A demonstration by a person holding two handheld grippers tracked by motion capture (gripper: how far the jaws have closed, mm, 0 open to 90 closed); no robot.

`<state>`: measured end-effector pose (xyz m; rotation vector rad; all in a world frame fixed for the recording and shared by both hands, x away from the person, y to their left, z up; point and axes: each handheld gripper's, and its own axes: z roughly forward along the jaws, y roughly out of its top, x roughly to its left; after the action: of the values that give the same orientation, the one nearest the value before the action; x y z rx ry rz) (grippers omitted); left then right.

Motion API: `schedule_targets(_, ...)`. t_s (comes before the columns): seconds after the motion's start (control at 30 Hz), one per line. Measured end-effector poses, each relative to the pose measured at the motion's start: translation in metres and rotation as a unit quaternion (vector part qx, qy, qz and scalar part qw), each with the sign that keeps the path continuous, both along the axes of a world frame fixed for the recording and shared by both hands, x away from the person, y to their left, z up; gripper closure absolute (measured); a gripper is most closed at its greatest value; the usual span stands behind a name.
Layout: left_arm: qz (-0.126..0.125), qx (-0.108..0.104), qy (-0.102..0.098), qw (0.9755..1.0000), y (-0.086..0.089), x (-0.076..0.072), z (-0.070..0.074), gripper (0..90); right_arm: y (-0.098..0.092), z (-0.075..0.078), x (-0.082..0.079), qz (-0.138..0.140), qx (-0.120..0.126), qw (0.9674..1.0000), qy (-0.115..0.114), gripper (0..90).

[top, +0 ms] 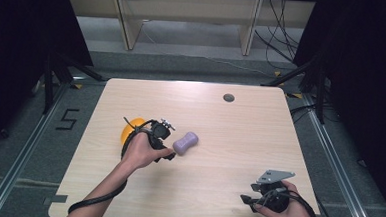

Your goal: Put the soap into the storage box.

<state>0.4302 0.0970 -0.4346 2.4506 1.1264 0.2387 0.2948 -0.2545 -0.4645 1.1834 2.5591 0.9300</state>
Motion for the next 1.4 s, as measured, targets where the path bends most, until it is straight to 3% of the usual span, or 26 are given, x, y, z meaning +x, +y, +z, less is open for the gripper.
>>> schedule_targets(0.2,0.002,0.008,0.008,0.9999,-0.011,0.010,0.001,29.9,0.000,-0.001,0.001,0.002,-0.003,1.0000,-0.008,44.4)
schedule_targets(0.23,0.001,0.009,0.013,0.9999,-0.012,0.013,0.001,29.7,0.000,0.000,0.000,-0.001,0.000,1.0000,0.001,44.4)
schedule_targets(0.4,-0.006,0.029,0.020,0.9994,-0.018,0.022,0.002,29.7,0.000,0.000,0.000,-0.001,0.001,1.0000,0.000,44.4)
schedule_targets(0.7,0.000,0.040,0.017,0.9990,-0.027,0.036,0.000,30.3,0.000,0.000,0.000,-0.001,0.001,1.0000,0.000,44.4)
schedule_targets(0.97,0.010,0.038,0.026,0.9989,-0.039,0.046,-0.006,31.7,-0.001,0.001,0.000,0.002,-0.005,1.0000,0.005,44.4)
schedule_targets(1.0,0.011,0.038,0.028,0.9988,-0.041,0.047,-0.007,31.7,0.000,-0.001,0.000,-0.001,0.005,1.0000,-0.002,44.4)
schedule_targets(1.1,0.017,0.038,0.036,0.9985,-0.045,0.051,-0.010,31.6,-0.001,0.001,0.000,0.003,-0.005,1.0000,0.005,44.4)
schedule_targets(1.2,0.020,0.041,0.044,0.9980,-0.047,0.055,-0.014,31.5,0.000,-0.001,0.001,-0.001,0.006,1.0000,-0.003,44.4)
schedule_targets(1.33,0.020,0.045,0.050,0.9975,-0.048,0.058,-0.018,31.4,-0.001,0.001,0.000,0.002,-0.004,1.0000,0.005,44.4)
schedule_targets(1.4,0.034,0.036,0.056,0.9972,-0.049,0.058,-0.021,31.5,0.000,-0.001,0.000,-0.002,0.003,1.0000,0.001,44.4)
